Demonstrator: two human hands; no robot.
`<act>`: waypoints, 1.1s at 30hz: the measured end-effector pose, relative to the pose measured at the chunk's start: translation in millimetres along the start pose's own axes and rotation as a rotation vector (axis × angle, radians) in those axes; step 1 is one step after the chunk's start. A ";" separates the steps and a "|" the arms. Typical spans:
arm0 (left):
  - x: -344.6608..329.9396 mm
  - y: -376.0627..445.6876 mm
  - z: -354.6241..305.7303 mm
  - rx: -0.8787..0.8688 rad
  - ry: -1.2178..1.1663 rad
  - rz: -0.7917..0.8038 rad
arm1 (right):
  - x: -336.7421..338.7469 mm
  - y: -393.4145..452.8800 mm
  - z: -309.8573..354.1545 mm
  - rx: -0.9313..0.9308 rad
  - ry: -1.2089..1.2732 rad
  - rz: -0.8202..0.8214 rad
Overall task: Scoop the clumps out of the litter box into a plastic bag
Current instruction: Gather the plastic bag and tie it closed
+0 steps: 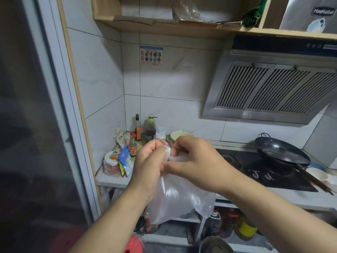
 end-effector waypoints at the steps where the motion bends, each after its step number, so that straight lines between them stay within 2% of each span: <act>1: -0.1 -0.1 0.6 0.019 0.006 0.003 | -2.0 -0.5 0.2 -0.014 -0.026 -0.040; 4: -1.7 -0.6 0.8 0.032 0.011 0.010 | -10.5 -1.8 -1.6 -0.056 -0.050 -0.116; 8: -3.9 -2.4 -0.9 0.060 -0.002 0.065 | -15.4 0.5 -10.1 -0.163 0.105 -0.114; 14: 3.1 -7.3 -2.6 0.092 -0.107 0.193 | -12.0 -2.2 -22.0 -0.308 0.467 0.062; 18: 4.2 -8.2 -0.3 0.154 -0.234 0.249 | -6.1 -4.4 -23.8 -0.377 0.583 0.157; 21: 2.3 -9.4 1.6 0.115 -0.286 0.288 | -2.4 -5.9 -23.6 -0.434 0.644 0.201; 26: 0.0 -12.3 4.5 0.096 -0.185 0.275 | 4.8 -11.1 -25.9 -0.471 0.643 0.216; 29: -2.1 -15.9 4.0 0.038 -0.086 0.305 | 13.5 -15.0 -25.7 -0.478 0.592 0.198; 33: -6.4 -16.9 4.4 -0.029 0.026 0.284 | 20.4 -17.6 -23.1 -0.490 0.642 0.235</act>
Point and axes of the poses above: each hand's wrist, its own y-axis towards the middle knuckle, its own x-axis out of the back of the hand, z = x × y, the point moved 2 cm from there along y, towards the middle knuckle, and after that the axes turned 7 degrees about -x, right-handed, at the moved point
